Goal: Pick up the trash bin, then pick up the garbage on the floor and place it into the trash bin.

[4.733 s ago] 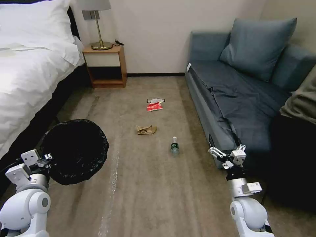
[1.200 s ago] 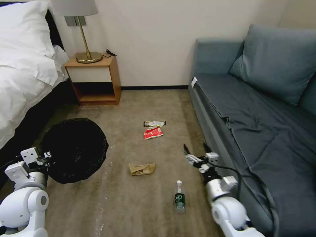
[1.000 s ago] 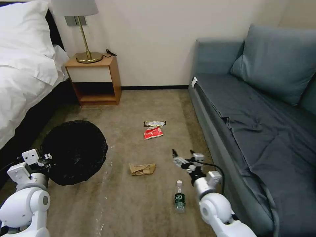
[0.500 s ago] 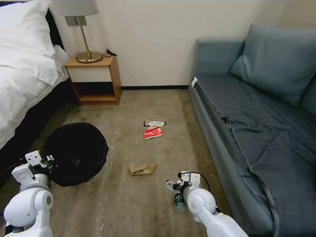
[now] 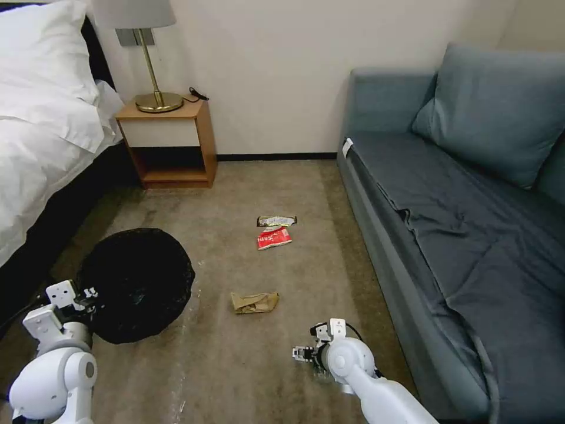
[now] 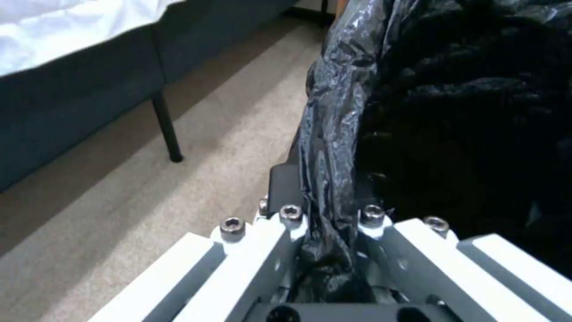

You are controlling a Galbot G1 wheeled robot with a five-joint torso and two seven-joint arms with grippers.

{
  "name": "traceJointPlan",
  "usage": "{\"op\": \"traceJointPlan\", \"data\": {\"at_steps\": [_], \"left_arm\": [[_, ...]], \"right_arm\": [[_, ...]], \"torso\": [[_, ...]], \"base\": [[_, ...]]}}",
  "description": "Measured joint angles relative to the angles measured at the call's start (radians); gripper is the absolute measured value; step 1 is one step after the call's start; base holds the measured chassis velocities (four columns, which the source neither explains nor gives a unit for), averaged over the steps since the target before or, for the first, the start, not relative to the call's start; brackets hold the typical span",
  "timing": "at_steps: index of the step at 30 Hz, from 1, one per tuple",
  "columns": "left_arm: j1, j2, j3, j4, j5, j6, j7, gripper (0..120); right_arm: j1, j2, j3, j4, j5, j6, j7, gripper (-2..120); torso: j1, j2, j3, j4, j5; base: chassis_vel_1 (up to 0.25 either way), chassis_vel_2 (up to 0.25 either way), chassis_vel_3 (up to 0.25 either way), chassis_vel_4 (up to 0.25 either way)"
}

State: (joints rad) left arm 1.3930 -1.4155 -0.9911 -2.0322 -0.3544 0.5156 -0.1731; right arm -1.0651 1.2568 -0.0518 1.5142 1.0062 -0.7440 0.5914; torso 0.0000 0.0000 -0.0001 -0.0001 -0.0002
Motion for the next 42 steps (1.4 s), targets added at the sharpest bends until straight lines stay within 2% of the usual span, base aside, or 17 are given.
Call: {"op": "traceJointPlan", "data": {"at_steps": [12, 14, 16, 18, 20, 21, 23, 27, 28, 29, 30, 33, 39, 42], "left_arm": [[0.006, 0.004, -0.009, -0.019, -0.007, 0.003, -0.002, 1], [0.005, 0.004, -0.009, -0.02, -0.007, 0.004, -0.003, 1], [0.003, 0.004, -0.007, -0.021, -0.007, 0.005, -0.003, 1], [0.002, 0.003, -0.006, -0.021, -0.007, 0.005, -0.004, 1], [0.002, 0.002, -0.006, -0.021, -0.007, 0.005, -0.005, 1], [0.002, 0.002, -0.006, -0.021, -0.007, 0.005, -0.005, 1], [0.002, 0.004, -0.008, -0.021, -0.009, 0.005, -0.005, 1], [0.002, 0.007, -0.011, -0.022, -0.012, 0.005, -0.005, 1], [0.001, 0.009, -0.012, -0.021, -0.015, 0.006, -0.005, 1], [0.0, 0.011, -0.013, -0.021, -0.017, 0.006, -0.005, 1], [0.0, 0.011, -0.013, -0.021, -0.017, 0.006, -0.005, 1], [-0.003, 0.011, -0.012, -0.017, -0.021, 0.006, -0.005, 1], [-0.004, 0.01, -0.009, -0.011, -0.025, 0.007, -0.006, 1], [-0.006, 0.01, -0.008, -0.004, -0.025, 0.007, -0.006, 1]], "right_arm": [[0.012, 0.011, 0.019, -0.079, -0.095, 0.008, -0.106, 100], [0.009, 0.01, 0.022, -0.082, -0.115, 0.015, -0.119, 96], [0.006, 0.011, 0.025, -0.084, -0.138, 0.037, -0.13, 87], [0.005, 0.012, 0.024, -0.088, -0.154, 0.054, -0.137, 83], [0.004, 0.014, 0.023, -0.094, -0.175, 0.075, -0.147, 73], [0.004, 0.014, 0.023, -0.094, -0.175, 0.075, -0.147, 73], [0.002, 0.016, 0.022, -0.097, -0.188, 0.088, -0.147, 61], [0.001, 0.017, 0.021, -0.099, -0.199, 0.097, -0.147, 53], [0.0, 0.017, 0.021, -0.099, -0.204, 0.101, -0.148, 49], [0.0, 0.017, 0.021, -0.098, -0.209, 0.105, -0.148, 39], [0.0, 0.017, 0.021, -0.098, -0.209, 0.105, -0.148, 39], [-0.004, 0.016, 0.021, -0.096, -0.219, 0.112, -0.149, 28], [-0.007, 0.015, 0.021, -0.092, -0.235, 0.126, -0.15, 16], [-0.005, 0.012, 0.018, -0.077, -0.25, 0.159, -0.147, 16]], "torso": [[0.0, 0.0, 0.0, 0.0001, 0.0002], [0.0, 0.0, 0.0, 0.0001, 0.0002], [0.0, 0.0, 0.0, 0.0001, 0.0002], [0.0, 0.0, 0.0, 0.0001, 0.0002], [0.0, 0.0, 0.0, 0.0001, 0.0002], [0.0, 0.0, 0.0, 0.0001, 0.0002], [0.0, 0.0, 0.0, 0.0001, 0.0002], [0.0, 0.0, 0.0, 0.0001, 0.0002], [0.0, 0.0, 0.0, 0.0002, 0.0002], [0.0, 0.0, 0.0, 0.0002, 0.0002], [0.0, 0.0, 0.0, 0.0002, 0.0002], [0.0, 0.0, 0.0, 0.0002, 0.0002], [0.0, 0.0, 0.0, 0.0001, 0.0002], [0.0, 0.0, 0.0, -0.0001, 0.0002]], "base": [[0.0, 0.0, 0.0, 0.0], [0.0, 0.0, 0.0, 0.0], [0.0, 0.0, 0.0, 0.0], [0.0, 0.0, 0.0, 0.0], [0.0, 0.0, 0.0, 0.0], [0.0, 0.0, 0.0, 0.0], [0.0, 0.0, 0.0, 0.0], [0.0, 0.0, 0.0, 0.0], [0.0, 0.0, 0.0, 0.0], [0.0, 0.0, 0.0, 0.0], [0.0, 0.0, 0.0, 0.0], [0.0, 0.0, 0.0, 0.0], [0.0, 0.0, 0.0, 0.0], [0.0, 0.0, 0.0, 0.0]]}}
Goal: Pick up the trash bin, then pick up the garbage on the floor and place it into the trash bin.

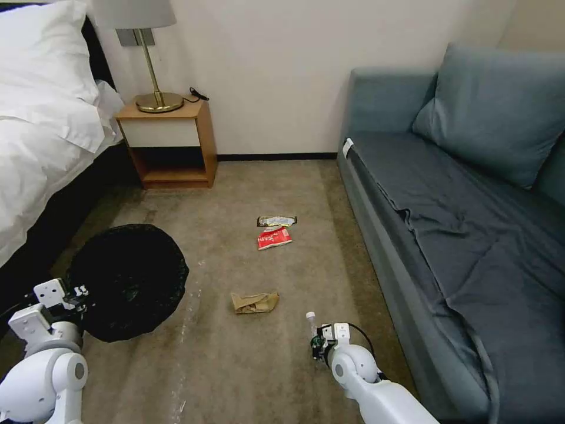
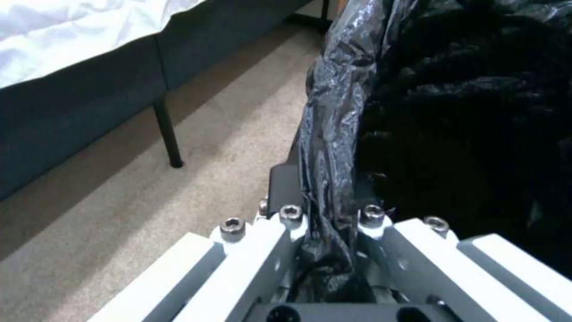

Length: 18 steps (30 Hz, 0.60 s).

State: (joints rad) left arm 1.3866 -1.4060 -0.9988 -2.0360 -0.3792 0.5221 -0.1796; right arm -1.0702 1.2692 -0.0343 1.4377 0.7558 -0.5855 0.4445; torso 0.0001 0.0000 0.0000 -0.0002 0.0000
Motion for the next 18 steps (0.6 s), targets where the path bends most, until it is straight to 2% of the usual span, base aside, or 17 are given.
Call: {"op": "traceJointPlan", "data": {"at_steps": [2, 4, 5, 6, 7, 9, 10, 12, 14, 16, 18], "left_arm": [[0.0, -0.001, 0.001, 0.004, 0.0, 0.0, 0.0, 1], [0.0, -0.003, 0.003, 0.012, 0.0, 0.0, -0.001, 1], [0.0, -0.003, 0.003, 0.012, 0.0, 0.0, -0.001, 1], [0.0, -0.006, 0.006, 0.015, 0.0, 0.0, -0.002, 1], [0.0, -0.006, 0.006, 0.015, 0.0, 0.0, -0.002, 1], [-0.002, -0.011, 0.012, 0.02, 0.001, 0.0, -0.002, 1], [-0.002, -0.011, 0.012, 0.02, 0.001, 0.0, -0.002, 1], [-0.008, -0.018, 0.018, 0.026, 0.004, 0.0, -0.003, 1], [-0.011, -0.02, 0.021, 0.027, 0.006, 0.0, -0.003, 1], [-0.019, -0.026, 0.028, 0.027, 0.012, 0.001, -0.006, 1], [-0.022, -0.028, 0.03, 0.026, 0.013, 0.003, -0.007, 1]], "right_arm": [[0.005, -0.002, -0.004, 0.014, -0.004, 0.019, 0.005, 16], [0.029, -0.011, -0.028, 0.073, -0.01, 0.091, 0.014, 16], [0.029, -0.011, -0.028, 0.073, -0.01, 0.091, 0.014, 16], [0.055, -0.019, -0.058, 0.122, -0.029, 0.153, 0.016, 16], [0.055, -0.019, -0.058, 0.122, -0.029, 0.153, 0.016, 16], [0.115, -0.031, -0.126, 0.201, -0.066, 0.253, 0.012, 16], [0.115, -0.031, -0.126, 0.201, -0.066, 0.253, 0.012, 16], [0.209, -0.033, -0.21, 0.26, -0.069, 0.325, 0.008, 16], [0.259, -0.032, -0.25, 0.277, -0.056, 0.341, 0.015, 16], [0.396, -0.022, -0.368, 0.305, -0.003, 0.375, 0.04, 16], [0.435, -0.016, -0.411, 0.307, 0.011, 0.383, 0.044, 16]], "torso": [[0.0, 0.0, 0.0, 0.0, 0.0], [0.0, 0.0, 0.0, 0.0001, -0.0002], [0.0, 0.0, 0.0, 0.0001, -0.0002], [0.0, 0.0, 0.0, 0.0001, -0.0001], [0.0, 0.0, 0.0, 0.0001, -0.0001], [0.0, 0.0, 0.0, 0.0001, -0.0002], [0.0, 0.0, 0.0, 0.0001, -0.0002], [0.0, 0.0, 0.0, 0.0001, -0.0001], [0.0, 0.0, 0.0, 0.0002, -0.0001], [0.0, 0.0, 0.0, 0.0004, -0.0003], [0.0, 0.0, 0.0, 0.0005, -0.0003]], "base": [[0.0, 0.0, 0.0, 0.0], [0.0, 0.0, 0.0, 0.0], [0.0, 0.0, 0.0, 0.0], [0.0, 0.0, 0.0, 0.0], [0.0, 0.0, 0.0, 0.0], [0.0, 0.0, 0.0, 0.0], [0.0, 0.0, 0.0, 0.0], [0.0, 0.0, 0.0, 0.0], [0.0, 0.0, 0.0, 0.0], [0.0, 0.0, 0.0, 0.0], [0.0, 0.0, 0.0, 0.0]]}}
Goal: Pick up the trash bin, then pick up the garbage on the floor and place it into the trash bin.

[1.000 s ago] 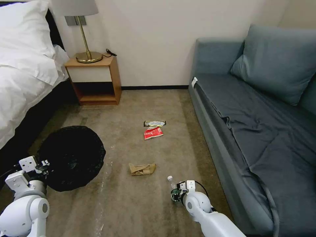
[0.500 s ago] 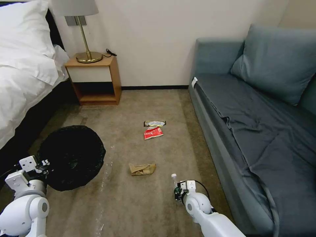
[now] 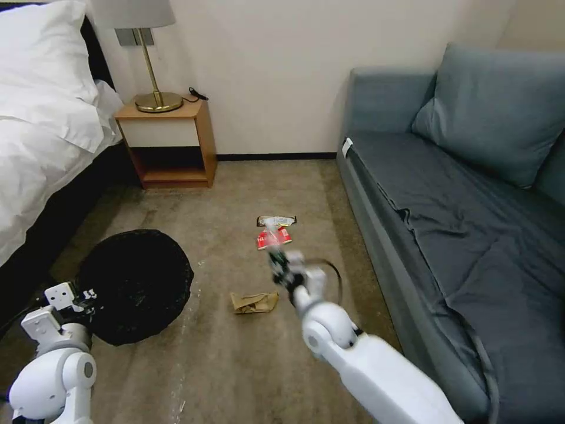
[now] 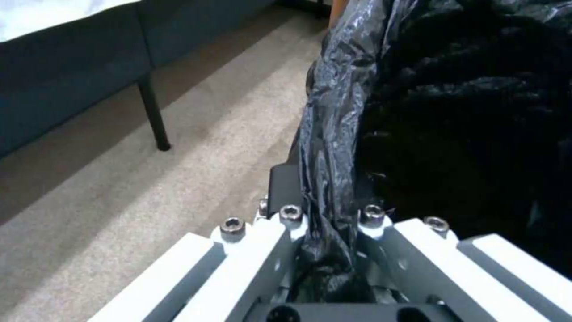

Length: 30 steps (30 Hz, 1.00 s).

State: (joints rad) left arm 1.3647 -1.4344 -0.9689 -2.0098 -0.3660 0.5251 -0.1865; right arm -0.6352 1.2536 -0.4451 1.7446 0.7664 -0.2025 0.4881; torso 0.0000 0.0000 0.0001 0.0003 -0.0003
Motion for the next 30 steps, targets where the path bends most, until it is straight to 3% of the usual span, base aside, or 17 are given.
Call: {"op": "traceJointPlan", "data": {"at_steps": [4, 12, 27, 30], "left_arm": [[-0.01, -0.007, 0.006, -0.001, 0.008, 0.004, -0.003, 1], [-0.023, -0.014, 0.008, 0.005, 0.012, 0.006, -0.005, 1], [-0.037, -0.026, 0.027, -0.002, 0.03, 0.016, -0.013, 1], [-0.037, -0.028, 0.028, -0.006, 0.033, 0.019, -0.014, 1]], "right_arm": [[0.152, 0.069, -0.169, -0.067, 0.049, 0.026, -0.002, 16], [0.264, 0.184, -0.299, -0.179, 0.07, 0.042, 0.0, 16], [0.281, 0.287, -0.444, -0.31, 0.011, 0.054, 0.003, 16], [0.273, 0.297, -0.448, -0.317, 0.004, 0.048, 0.004, 25]], "torso": [[0.0, 0.0, 0.0, -0.0001, 0.0], [0.0, 0.0, 0.0, -0.0002, 0.0], [0.0, 0.0, 0.0, -0.0003, 0.0001], [0.0, 0.0, 0.0, -0.0003, 0.0002]], "base": [[0.0, 0.0, 0.0, 0.0], [0.0, 0.0, 0.0, 0.0], [0.0, 0.0, 0.0, 0.0], [0.0, 0.0, 0.0, 0.0]]}}
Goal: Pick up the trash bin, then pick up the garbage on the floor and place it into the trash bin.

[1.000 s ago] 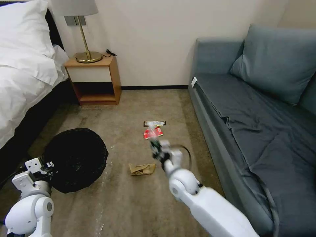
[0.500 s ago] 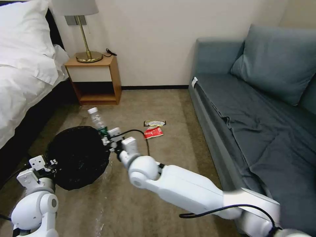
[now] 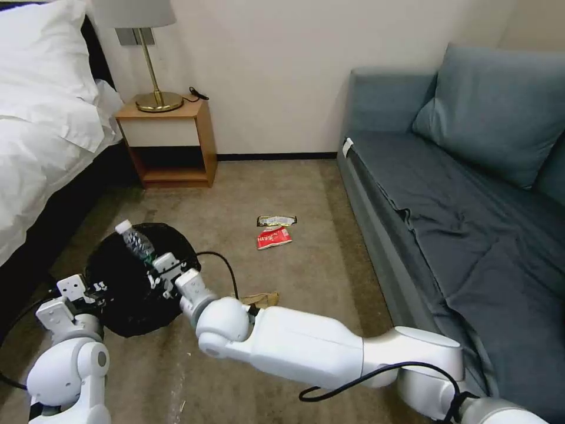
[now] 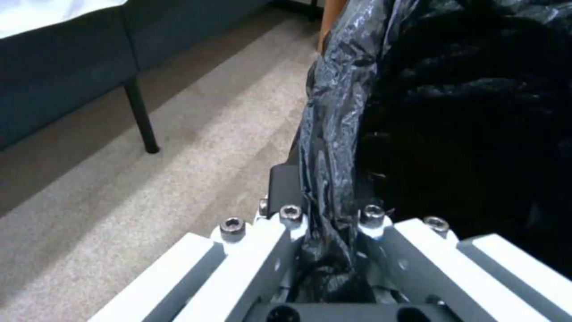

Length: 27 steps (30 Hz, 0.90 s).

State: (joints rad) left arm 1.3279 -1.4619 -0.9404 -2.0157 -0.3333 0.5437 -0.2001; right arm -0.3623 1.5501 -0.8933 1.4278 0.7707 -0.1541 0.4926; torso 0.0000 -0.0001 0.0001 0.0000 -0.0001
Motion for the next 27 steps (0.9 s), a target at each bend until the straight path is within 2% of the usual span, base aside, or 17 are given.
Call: {"op": "traceJointPlan", "data": {"at_steps": [5, 6, 8, 10, 11, 13, 15, 16, 17, 22, 27], "left_arm": [[0.003, -0.002, 0.0, -0.003, 0.003, 0.001, -0.001, 1], [0.005, -0.002, 0.0, -0.003, 0.005, 0.002, -0.001, 1], [0.005, -0.002, 0.0, -0.003, 0.006, 0.002, -0.001, 1], [0.005, -0.004, 0.001, -0.002, 0.01, 0.002, -0.001, 1], [0.005, -0.004, 0.001, -0.002, 0.01, 0.002, -0.001, 1], [0.0, -0.004, 0.002, -0.002, 0.011, 0.002, -0.001, 1], [-0.002, -0.004, 0.003, -0.002, 0.011, 0.002, -0.001, 1], [-0.004, -0.003, 0.002, -0.001, 0.011, 0.003, -0.002, 1], [-0.004, -0.003, 0.002, -0.001, 0.011, 0.003, -0.002, 1], [-0.007, -0.002, 0.002, 0.0, 0.011, 0.005, -0.002, 1], [-0.009, -0.001, 0.0, 0.004, 0.011, 0.005, -0.002, 1]], "right_arm": [[0.0, 0.006, -0.001, 0.004, 0.004, -0.01, 0.0, 39], [-0.002, 0.013, -0.001, 0.005, 0.007, -0.014, 0.001, 47], [-0.004, 0.017, 0.0, 0.005, 0.008, -0.015, 0.001, 49], [-0.011, 0.026, -0.002, 0.006, 0.007, -0.019, 0.002, 62], [-0.011, 0.026, -0.002, 0.006, 0.007, -0.019, 0.002, 62], [-0.011, 0.027, -0.005, 0.007, -0.006, -0.02, 0.001, 72], [-0.012, 0.027, -0.005, 0.009, -0.008, -0.02, 0.0, 76], [-0.013, 0.024, -0.003, 0.012, -0.011, -0.021, -0.002, 84], [-0.013, 0.024, -0.003, 0.012, -0.011, -0.021, -0.002, 84], [-0.008, 0.023, 0.028, 0.014, -0.025, -0.021, -0.012, 99], [0.034, 0.033, 0.114, 0.01, -0.053, -0.02, -0.025, 100]], "torso": [[0.0, 0.0, 0.0, -0.0002, 0.0], [0.0, 0.0, 0.0, -0.0001, 0.0], [0.0, 0.0, 0.0, 0.0, 0.0], [0.0, 0.0, 0.0, 0.0, 0.0], [0.0, 0.0, 0.0, 0.0, 0.0], [0.0, 0.0, 0.0, -0.0001, 0.0], [0.0, 0.0, 0.0, -0.0001, 0.0], [0.0, 0.0, 0.0, 0.0, 0.0001], [0.0, 0.0, 0.0, 0.0, 0.0001], [0.0, 0.0, 0.0, 0.0, 0.0], [0.0, 0.0, 0.0, 0.0001, 0.0001]], "base": [[0.0, 0.0, 0.0, 0.0], [0.0, 0.0, 0.0, 0.0], [0.0, 0.0, 0.0, 0.0], [0.0, 0.0, 0.0, 0.0], [0.0, 0.0, 0.0, 0.0], [0.0, 0.0, 0.0, 0.0], [0.0, 0.0, 0.0, 0.0], [0.0, 0.0, 0.0, 0.0], [0.0, 0.0, 0.0, 0.0], [0.0, 0.0, 0.0, 0.0], [0.0, 0.0, 0.0, 0.0]]}}
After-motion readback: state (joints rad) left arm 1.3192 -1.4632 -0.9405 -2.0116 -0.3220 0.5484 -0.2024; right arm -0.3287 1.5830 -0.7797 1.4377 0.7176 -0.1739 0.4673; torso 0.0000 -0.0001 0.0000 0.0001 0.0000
